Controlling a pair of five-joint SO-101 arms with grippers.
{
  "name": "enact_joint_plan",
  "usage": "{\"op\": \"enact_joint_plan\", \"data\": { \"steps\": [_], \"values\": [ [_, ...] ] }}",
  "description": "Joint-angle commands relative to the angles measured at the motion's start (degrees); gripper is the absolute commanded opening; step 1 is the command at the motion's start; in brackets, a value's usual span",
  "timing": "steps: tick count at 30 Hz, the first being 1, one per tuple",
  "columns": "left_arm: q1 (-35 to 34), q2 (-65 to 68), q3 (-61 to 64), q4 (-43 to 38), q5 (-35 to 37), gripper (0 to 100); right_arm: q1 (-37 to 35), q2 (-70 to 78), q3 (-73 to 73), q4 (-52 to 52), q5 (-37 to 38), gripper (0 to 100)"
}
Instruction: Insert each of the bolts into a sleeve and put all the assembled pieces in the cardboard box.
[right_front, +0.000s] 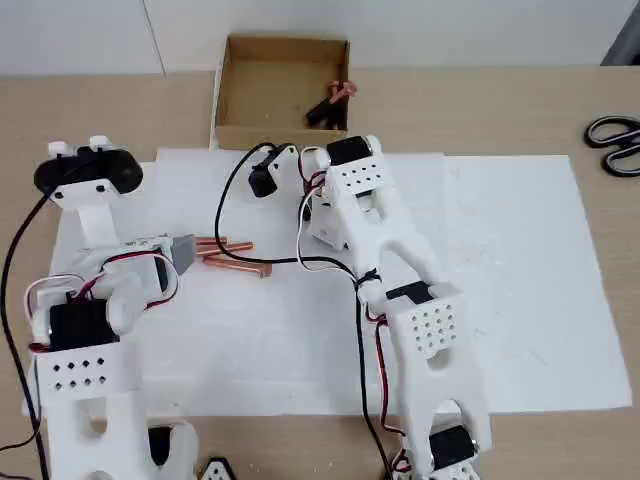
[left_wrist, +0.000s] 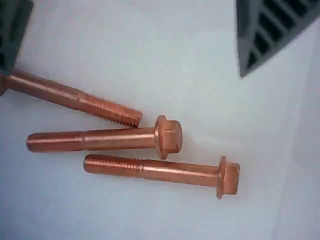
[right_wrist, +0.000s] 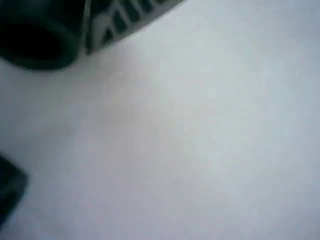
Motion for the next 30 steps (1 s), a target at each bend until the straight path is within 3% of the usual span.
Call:
{"op": "enact_joint_plan", "data": {
  "steps": [1, 5, 14, 19, 25, 30],
  "values": [
    [-0.53, -0.62, -0.31, -0.18, -0.44, 27, -0.4, 0.22, -0.79, -0.22, 0.35, 18.4],
    [-0.53, -0.62, -0.31, -0.26, -0.44, 27, 0.4, 0.13, -0.79, -0.13, -0.18, 0.0],
    [-0.53, -0.62, -0.57, -0.26, -0.44, 27, 4.88, 0.04, -15.91, 7.43, -4.31, 0.4],
    [-0.35, -0.62, -0.57, -0.26, -0.44, 27, 6.64, 0.04, -22.15, 7.87, -11.52, 0.4],
    [-0.44, -0.62, -0.57, -0.26, -0.44, 27, 9.71, 0.04, -18.2, 8.13, -25.85, 0.4],
    [-0.44, -0.62, -0.31, -0.26, -0.44, 27, 11.91, 0.13, -10.64, 8.04, -32.26, 0.5]
  ]
}}
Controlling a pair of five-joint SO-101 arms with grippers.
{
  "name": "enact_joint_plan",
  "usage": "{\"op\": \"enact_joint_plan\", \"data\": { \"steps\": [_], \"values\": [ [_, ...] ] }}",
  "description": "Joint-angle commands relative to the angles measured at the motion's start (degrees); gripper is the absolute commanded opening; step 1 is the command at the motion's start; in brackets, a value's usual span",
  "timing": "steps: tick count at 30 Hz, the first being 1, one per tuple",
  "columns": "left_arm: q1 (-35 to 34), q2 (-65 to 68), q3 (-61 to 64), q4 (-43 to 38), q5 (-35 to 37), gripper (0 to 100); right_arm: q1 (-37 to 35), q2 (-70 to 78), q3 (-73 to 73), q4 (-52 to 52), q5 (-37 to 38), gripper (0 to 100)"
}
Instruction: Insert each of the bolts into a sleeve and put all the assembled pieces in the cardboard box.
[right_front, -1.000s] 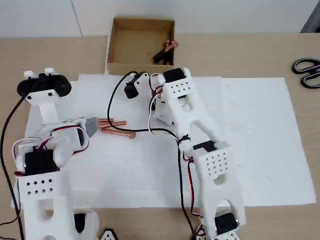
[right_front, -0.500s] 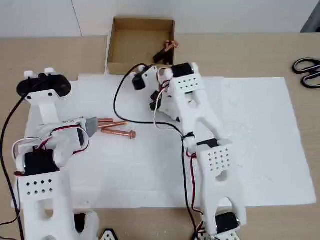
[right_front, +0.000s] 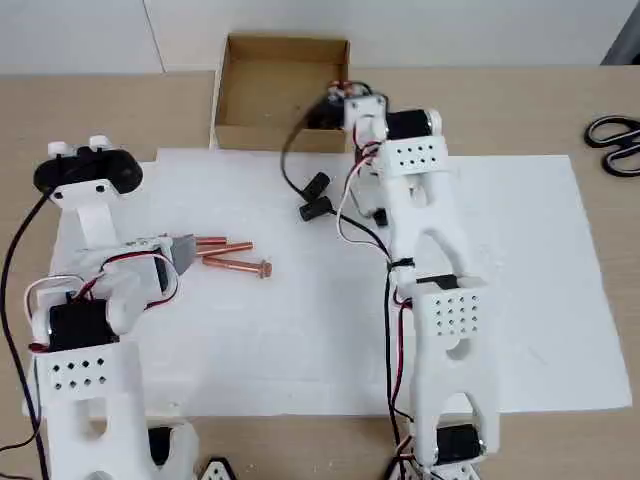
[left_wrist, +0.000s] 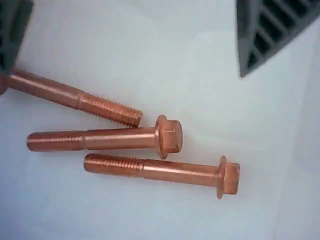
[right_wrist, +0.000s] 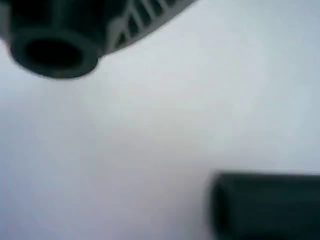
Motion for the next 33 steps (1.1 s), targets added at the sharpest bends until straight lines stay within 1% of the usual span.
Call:
{"op": "enact_joint_plan", "data": {
  "steps": [1, 6, 11, 22, 27, 33],
  "values": [
    [-0.44, -0.62, -0.31, -0.26, -0.44, 27, 1.19, -1.1, 2.64, 0.57, -3.43, 0.7],
    [-0.26, -0.62, -0.31, -0.26, -0.44, 27, 0.92, -1.1, 5.01, 0.57, -3.78, 1.7],
    [-0.26, -0.62, -0.22, -0.18, -0.44, 27, 0.84, -1.1, 6.68, 0.66, -3.78, 11.9],
    [-0.44, -0.62, -0.22, 0.0, -0.44, 27, 0.84, -0.84, 6.77, 0.66, -4.66, 12.8],
    [-0.44, -0.62, -0.22, 0.0, -0.44, 27, 0.84, -1.19, 6.68, 0.66, -4.66, 20.4],
    [-0.44, -0.62, -0.22, 0.09, -0.44, 27, 0.92, -1.19, 6.68, 0.92, -4.66, 20.9]
  ]
}}
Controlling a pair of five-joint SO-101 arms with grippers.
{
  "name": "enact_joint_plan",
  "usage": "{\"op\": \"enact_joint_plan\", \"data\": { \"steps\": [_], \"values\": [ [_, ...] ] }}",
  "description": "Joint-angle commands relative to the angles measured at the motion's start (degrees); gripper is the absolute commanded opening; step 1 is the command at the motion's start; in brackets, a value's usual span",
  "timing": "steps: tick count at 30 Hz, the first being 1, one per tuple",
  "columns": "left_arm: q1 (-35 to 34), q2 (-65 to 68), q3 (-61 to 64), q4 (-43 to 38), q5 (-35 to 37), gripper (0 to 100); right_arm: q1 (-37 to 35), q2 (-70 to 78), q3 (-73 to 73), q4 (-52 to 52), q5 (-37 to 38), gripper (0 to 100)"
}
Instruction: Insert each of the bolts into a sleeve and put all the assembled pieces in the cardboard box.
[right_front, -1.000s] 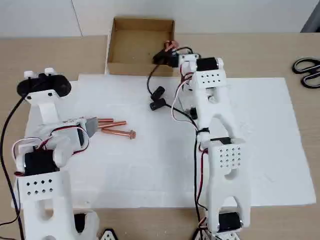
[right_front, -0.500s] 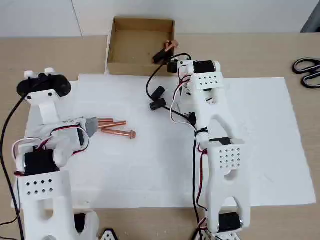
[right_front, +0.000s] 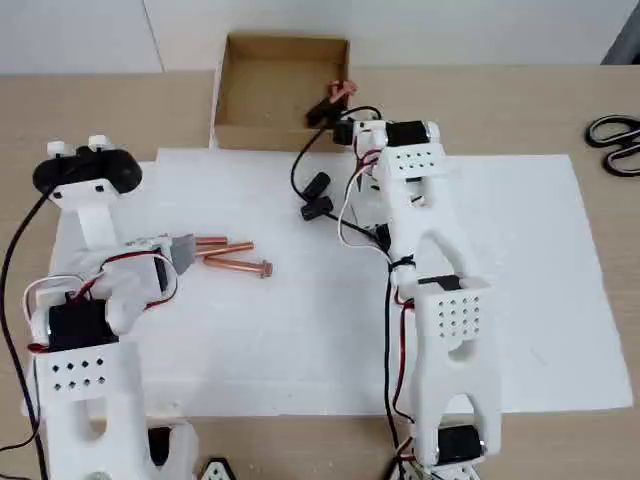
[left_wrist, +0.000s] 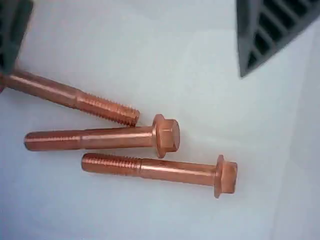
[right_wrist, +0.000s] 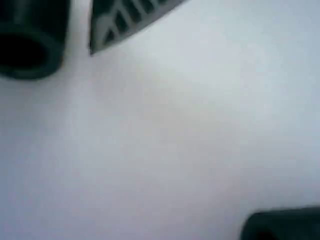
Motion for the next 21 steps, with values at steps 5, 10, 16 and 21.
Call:
{"op": "enact_joint_plan", "data": {
  "steps": [5, 10, 16, 21],
  "values": [
    [-0.44, -0.62, -0.22, 0.09, -0.44, 27, 0.92, -0.84, -0.18, 0.92, -0.53, 20.8],
    [-0.44, -0.62, -0.22, 0.09, -0.44, 27, 0.66, -0.57, -0.18, 0.66, -0.62, 14.1],
    [-0.44, -0.62, -0.22, 0.09, -0.44, 27, 1.01, -0.57, -0.18, 0.66, -0.62, 0.5],
    [-0.44, -0.53, -0.31, 0.09, -0.44, 27, 1.1, -1.27, -0.62, 0.75, -0.53, 0.2]
  ]
}}
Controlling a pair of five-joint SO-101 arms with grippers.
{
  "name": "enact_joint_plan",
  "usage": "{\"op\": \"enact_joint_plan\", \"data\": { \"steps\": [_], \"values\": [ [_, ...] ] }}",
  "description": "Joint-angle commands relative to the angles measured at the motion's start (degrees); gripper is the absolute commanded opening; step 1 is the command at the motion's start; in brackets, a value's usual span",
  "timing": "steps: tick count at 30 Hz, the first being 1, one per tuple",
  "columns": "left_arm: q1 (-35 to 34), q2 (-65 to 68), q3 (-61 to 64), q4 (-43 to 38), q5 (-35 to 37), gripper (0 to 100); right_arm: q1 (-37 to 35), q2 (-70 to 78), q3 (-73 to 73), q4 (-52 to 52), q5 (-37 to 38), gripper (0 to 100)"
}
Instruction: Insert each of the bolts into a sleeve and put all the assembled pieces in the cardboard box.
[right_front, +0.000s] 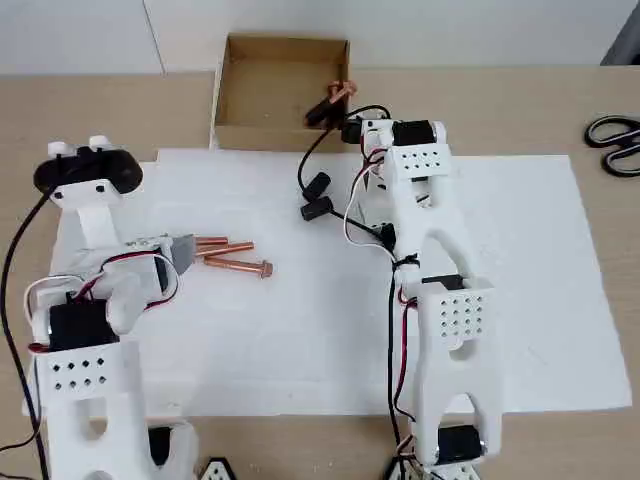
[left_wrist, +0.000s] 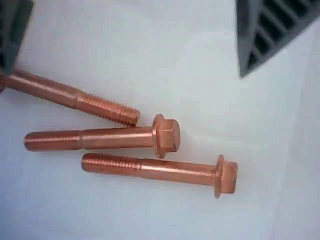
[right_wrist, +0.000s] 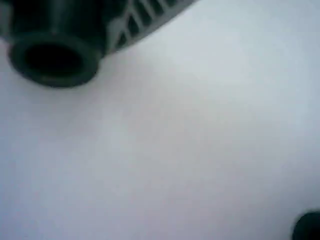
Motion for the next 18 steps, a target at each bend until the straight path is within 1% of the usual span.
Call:
{"op": "enact_joint_plan", "data": {
  "steps": [1, 4, 8, 11, 14, 15, 18],
  "values": [
    [-0.35, -0.53, -0.48, 0.09, -0.44, 27, 0.31, -1.89, -0.62, 0.84, -0.53, 0.2],
    [-0.26, -0.53, -1.1, 0.18, -0.18, 27, 0.4, -6.81, -0.18, 1.01, -0.53, 0.2],
    [-0.26, 1.41, -5.93, 4.75, -0.35, 27, 1.45, -14.99, -0.09, 1.1, -0.62, 0.2],
    [-0.18, 7.91, -10.86, 6.59, -0.44, 27, 2.33, -19.91, 1.32, 1.1, -0.62, 0.3],
    [0.0, 18.02, -15.34, 6.51, -1.05, 27, 2.51, -23.08, 5.89, 0.92, -0.53, 0.3],
    [0.26, 21.63, -16.92, 6.42, -2.9, 27, 2.51, -23.69, 7.47, 0.92, -0.53, 0.3],
    [3.08, 31.12, -21.93, 6.42, -11.78, 27, 2.77, -24.31, 9.76, 0.84, -0.62, 0.3]
  ]
}}
